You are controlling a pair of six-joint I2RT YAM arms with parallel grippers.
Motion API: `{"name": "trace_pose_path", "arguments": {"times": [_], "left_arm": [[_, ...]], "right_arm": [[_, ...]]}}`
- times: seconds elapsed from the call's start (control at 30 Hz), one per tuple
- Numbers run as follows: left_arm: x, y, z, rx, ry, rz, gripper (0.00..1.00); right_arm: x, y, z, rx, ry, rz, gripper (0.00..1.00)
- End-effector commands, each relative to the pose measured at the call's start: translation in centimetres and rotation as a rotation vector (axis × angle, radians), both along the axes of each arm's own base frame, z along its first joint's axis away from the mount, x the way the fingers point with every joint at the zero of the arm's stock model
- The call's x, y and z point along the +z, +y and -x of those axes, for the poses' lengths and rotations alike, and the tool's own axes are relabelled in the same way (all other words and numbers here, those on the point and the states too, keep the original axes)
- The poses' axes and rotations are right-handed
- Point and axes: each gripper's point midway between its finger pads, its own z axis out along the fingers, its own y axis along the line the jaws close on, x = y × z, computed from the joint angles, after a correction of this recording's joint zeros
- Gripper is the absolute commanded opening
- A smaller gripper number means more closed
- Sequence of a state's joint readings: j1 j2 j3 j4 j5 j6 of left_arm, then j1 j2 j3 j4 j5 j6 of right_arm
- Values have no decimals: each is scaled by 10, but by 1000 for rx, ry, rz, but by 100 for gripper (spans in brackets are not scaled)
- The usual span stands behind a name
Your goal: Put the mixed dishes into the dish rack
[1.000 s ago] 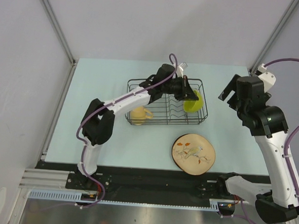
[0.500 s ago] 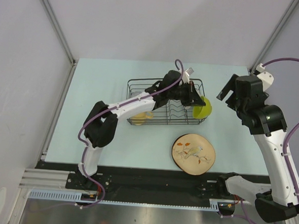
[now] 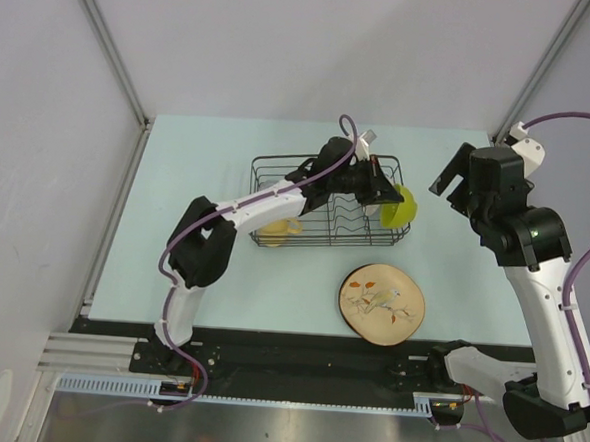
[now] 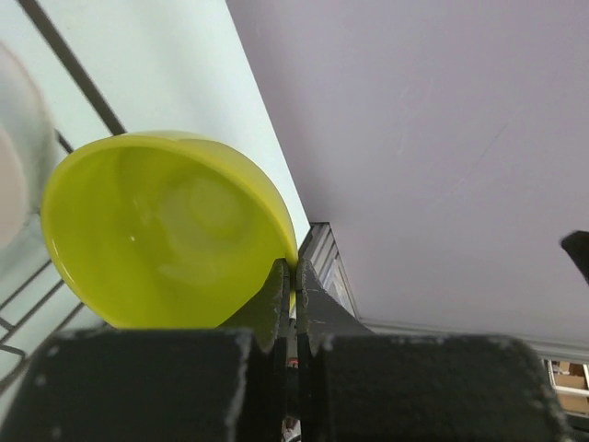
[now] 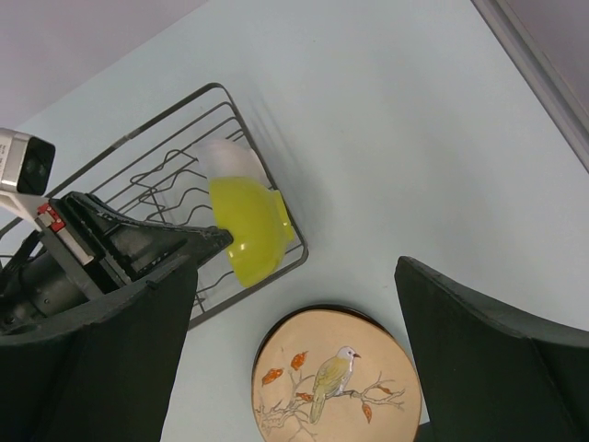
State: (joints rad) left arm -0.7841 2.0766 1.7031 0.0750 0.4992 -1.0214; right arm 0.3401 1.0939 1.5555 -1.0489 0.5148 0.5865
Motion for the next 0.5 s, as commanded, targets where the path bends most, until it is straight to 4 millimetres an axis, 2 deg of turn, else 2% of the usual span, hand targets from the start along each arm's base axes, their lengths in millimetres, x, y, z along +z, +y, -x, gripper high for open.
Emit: {"name": "trace_pose_path", "arguments": {"times": [0.0, 0.23, 0.47], "left_arm": [[7, 2, -17, 37, -30, 40, 0], [-7, 0, -28, 52, -27, 18, 0], [-18, 10, -45, 86, -37, -5, 0]], "right_arm": [[17, -4, 0, -13, -44, -4, 94], [15, -5, 1, -15, -39, 3, 94], [6, -5, 1, -15, -17, 10, 94]]}}
